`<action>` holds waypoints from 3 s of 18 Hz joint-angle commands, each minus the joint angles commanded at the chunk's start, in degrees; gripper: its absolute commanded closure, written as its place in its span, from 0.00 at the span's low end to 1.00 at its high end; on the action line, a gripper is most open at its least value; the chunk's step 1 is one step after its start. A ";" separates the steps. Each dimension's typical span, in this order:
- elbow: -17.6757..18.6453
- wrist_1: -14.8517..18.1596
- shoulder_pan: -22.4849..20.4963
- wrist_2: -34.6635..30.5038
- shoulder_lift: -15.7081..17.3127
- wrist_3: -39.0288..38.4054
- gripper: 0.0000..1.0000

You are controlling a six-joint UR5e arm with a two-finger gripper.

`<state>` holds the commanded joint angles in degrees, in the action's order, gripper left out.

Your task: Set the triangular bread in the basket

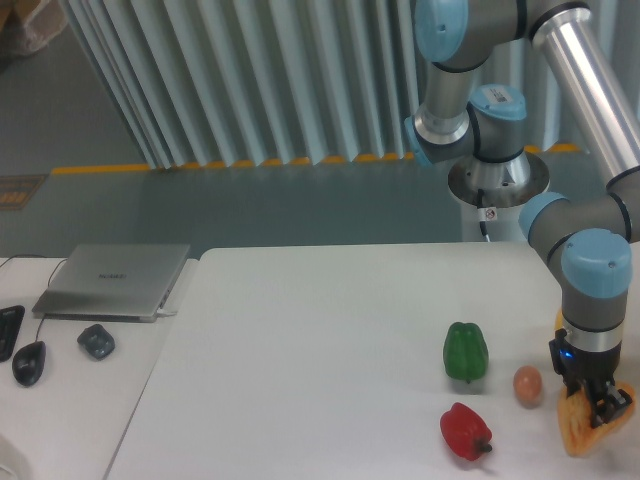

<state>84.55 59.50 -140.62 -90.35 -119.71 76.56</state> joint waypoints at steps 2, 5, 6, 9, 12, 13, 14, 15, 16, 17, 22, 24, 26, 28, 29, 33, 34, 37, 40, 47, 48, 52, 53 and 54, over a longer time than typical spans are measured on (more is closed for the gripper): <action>-1.23 0.44 -0.09 0.44 0.70 -0.53 0.69; -1.94 0.88 -0.18 1.14 1.93 -0.70 0.69; -1.94 1.05 -0.26 1.75 2.37 -0.79 0.69; -1.85 2.37 -0.88 3.16 3.60 -1.32 0.69; -1.59 4.83 -3.24 3.25 5.79 1.04 0.69; -1.76 5.53 -3.60 3.69 6.15 2.36 0.69; -1.94 6.32 -4.04 4.39 6.50 3.59 0.69; -1.94 7.11 -5.17 5.00 7.11 4.21 0.69; -1.94 7.82 -5.71 5.53 7.56 4.65 0.69; -2.11 8.52 -6.15 5.71 7.82 5.44 0.69; -3.08 11.08 -10.98 5.28 9.93 16.33 0.69; -3.87 10.47 -12.13 5.45 9.85 17.14 0.69; -4.49 7.41 -12.39 5.36 9.32 16.87 0.69; -4.66 3.36 -13.88 5.54 8.44 17.14 0.69; -4.84 2.56 -14.50 5.54 7.92 17.14 0.69; -5.54 -0.26 -15.64 5.36 4.84 17.05 0.68; -5.89 -0.96 -16.43 5.01 4.05 16.96 0.67; -6.16 -1.05 -18.36 5.01 2.91 16.87 0.61; -6.07 -1.14 -18.37 5.01 2.90 17.05 0.20; -5.54 -1.58 -18.28 5.10 3.34 17.14 0.00; -5.54 -1.58 -18.28 5.10 3.43 17.14 0.00; -5.63 -1.49 -17.76 4.92 3.69 17.05 0.00; -5.63 -1.41 -17.41 5.01 3.87 16.87 0.00; -5.63 -1.32 -16.45 5.27 4.48 16.52 0.00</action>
<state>78.93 58.18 -157.07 -85.08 -115.23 93.08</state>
